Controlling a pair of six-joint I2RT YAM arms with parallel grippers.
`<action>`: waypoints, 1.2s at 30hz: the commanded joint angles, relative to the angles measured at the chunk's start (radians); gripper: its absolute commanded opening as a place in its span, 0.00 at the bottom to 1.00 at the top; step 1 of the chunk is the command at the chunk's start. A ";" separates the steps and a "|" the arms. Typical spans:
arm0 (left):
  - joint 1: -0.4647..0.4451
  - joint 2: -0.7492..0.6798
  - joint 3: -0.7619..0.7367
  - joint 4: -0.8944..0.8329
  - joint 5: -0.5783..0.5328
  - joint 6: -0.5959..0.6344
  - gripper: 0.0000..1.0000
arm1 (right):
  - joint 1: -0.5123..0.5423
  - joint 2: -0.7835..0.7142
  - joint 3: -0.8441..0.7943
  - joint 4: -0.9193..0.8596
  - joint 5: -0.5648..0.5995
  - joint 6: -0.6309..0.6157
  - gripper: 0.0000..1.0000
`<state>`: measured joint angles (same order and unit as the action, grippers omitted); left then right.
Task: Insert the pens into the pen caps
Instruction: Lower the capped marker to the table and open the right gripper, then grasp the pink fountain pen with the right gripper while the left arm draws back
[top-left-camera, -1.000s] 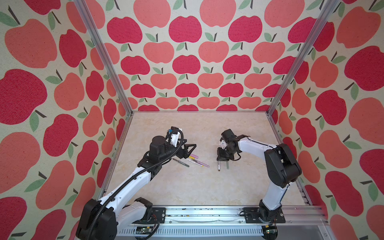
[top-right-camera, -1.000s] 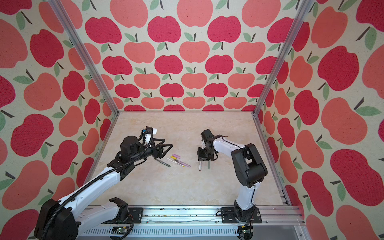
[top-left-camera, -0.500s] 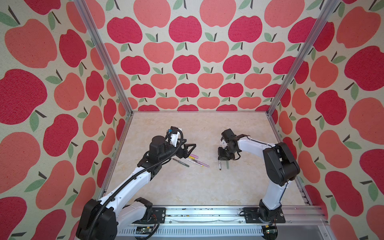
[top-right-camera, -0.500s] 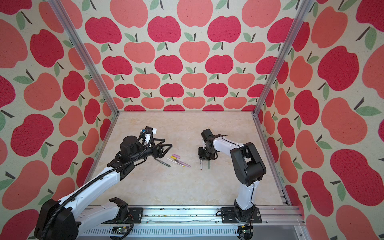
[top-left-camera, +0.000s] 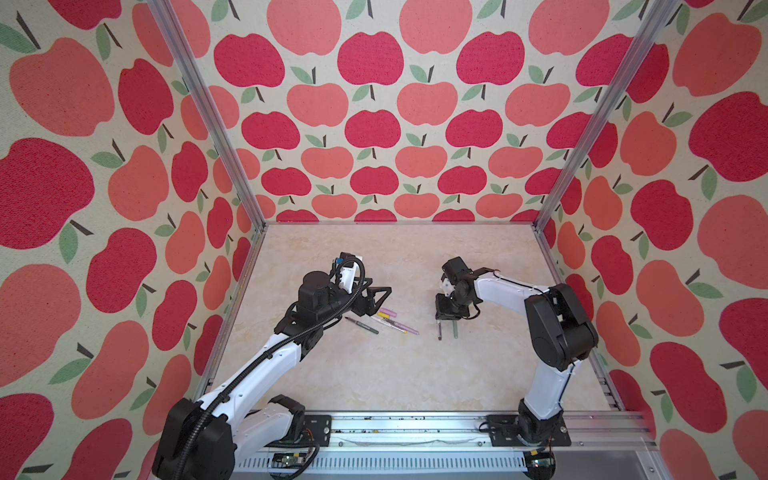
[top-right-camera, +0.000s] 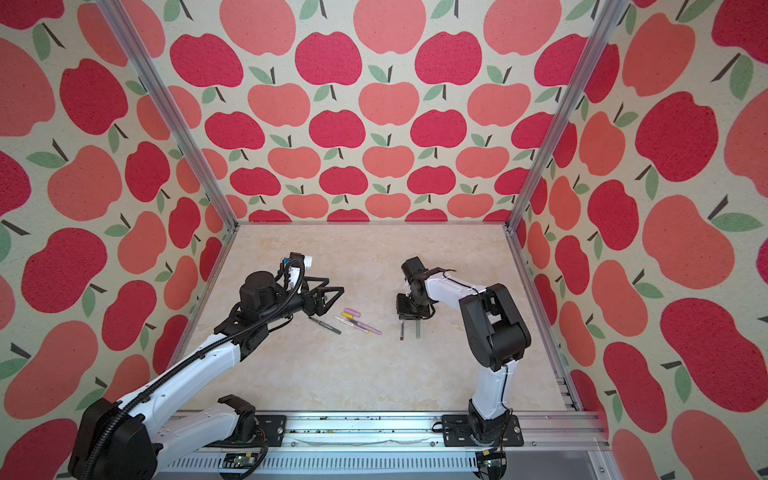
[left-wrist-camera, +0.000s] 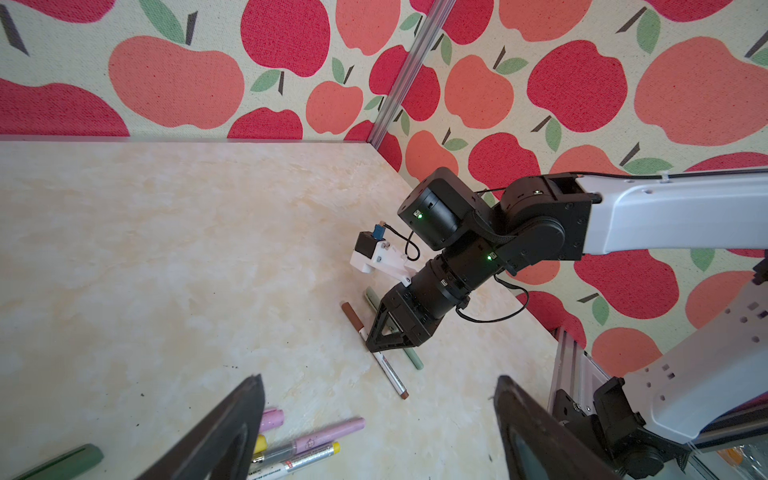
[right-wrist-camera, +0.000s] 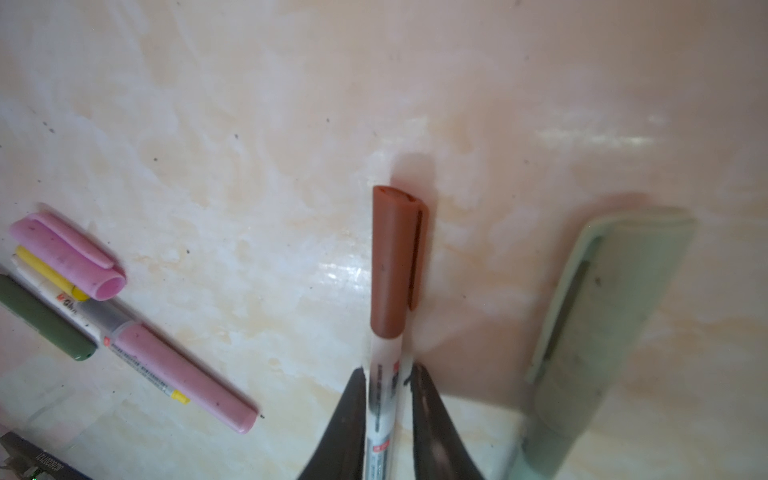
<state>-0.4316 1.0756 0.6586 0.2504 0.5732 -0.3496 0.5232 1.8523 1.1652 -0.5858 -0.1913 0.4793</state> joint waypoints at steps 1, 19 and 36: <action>0.007 0.007 0.018 0.002 0.022 -0.005 0.89 | -0.006 0.018 0.025 -0.036 0.015 -0.016 0.23; 0.041 -0.151 0.024 -0.137 -0.097 -0.038 0.99 | 0.063 -0.294 0.052 0.033 -0.032 -0.089 0.38; 0.218 -0.296 -0.064 -0.436 -0.367 -0.414 0.99 | 0.349 -0.091 0.219 -0.039 0.107 -0.293 0.42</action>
<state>-0.2256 0.7742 0.6006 -0.0807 0.2920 -0.6632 0.8516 1.7313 1.3472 -0.5777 -0.1303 0.2535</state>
